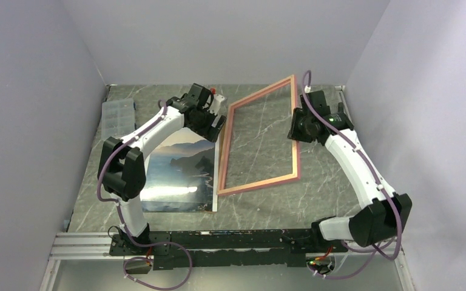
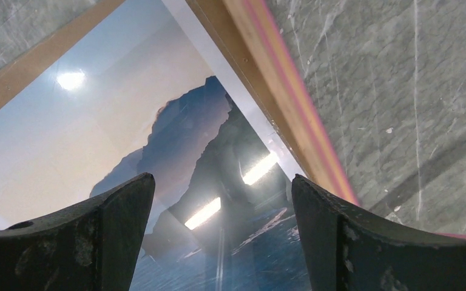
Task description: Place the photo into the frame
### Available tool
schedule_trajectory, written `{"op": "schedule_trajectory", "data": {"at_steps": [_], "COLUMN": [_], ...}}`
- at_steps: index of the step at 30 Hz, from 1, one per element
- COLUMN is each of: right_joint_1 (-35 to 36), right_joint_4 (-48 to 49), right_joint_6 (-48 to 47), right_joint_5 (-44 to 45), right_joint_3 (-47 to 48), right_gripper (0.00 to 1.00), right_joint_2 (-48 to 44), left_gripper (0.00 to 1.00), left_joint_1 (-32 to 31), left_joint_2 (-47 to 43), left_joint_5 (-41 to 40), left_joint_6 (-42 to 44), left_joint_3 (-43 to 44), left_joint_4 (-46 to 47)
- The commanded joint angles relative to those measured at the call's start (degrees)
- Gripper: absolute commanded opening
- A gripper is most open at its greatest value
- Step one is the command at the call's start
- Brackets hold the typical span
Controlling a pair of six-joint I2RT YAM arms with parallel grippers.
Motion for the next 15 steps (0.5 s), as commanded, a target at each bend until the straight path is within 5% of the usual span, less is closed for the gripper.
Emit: {"op": "schedule_trajectory", "data": {"at_steps": [1,15], "right_joint_1": [0.5,0.5], "right_joint_4": [-3.6,-0.9], "right_joint_6": [-4.7,-7.2], "right_joint_5": [-0.7,4.4], "right_joint_3": [-3.3,-4.6], "right_gripper": [0.0,0.04], "right_joint_2": [3.1,8.9], "left_gripper": [0.89,0.86], "left_joint_1": [-0.3,-0.3], "left_joint_2": [-1.1,2.2], "left_joint_5": [-1.8,-6.1], "left_joint_6": [1.4,7.0], "left_joint_3": [-0.3,-6.6], "left_joint_4": [1.5,5.8]}}
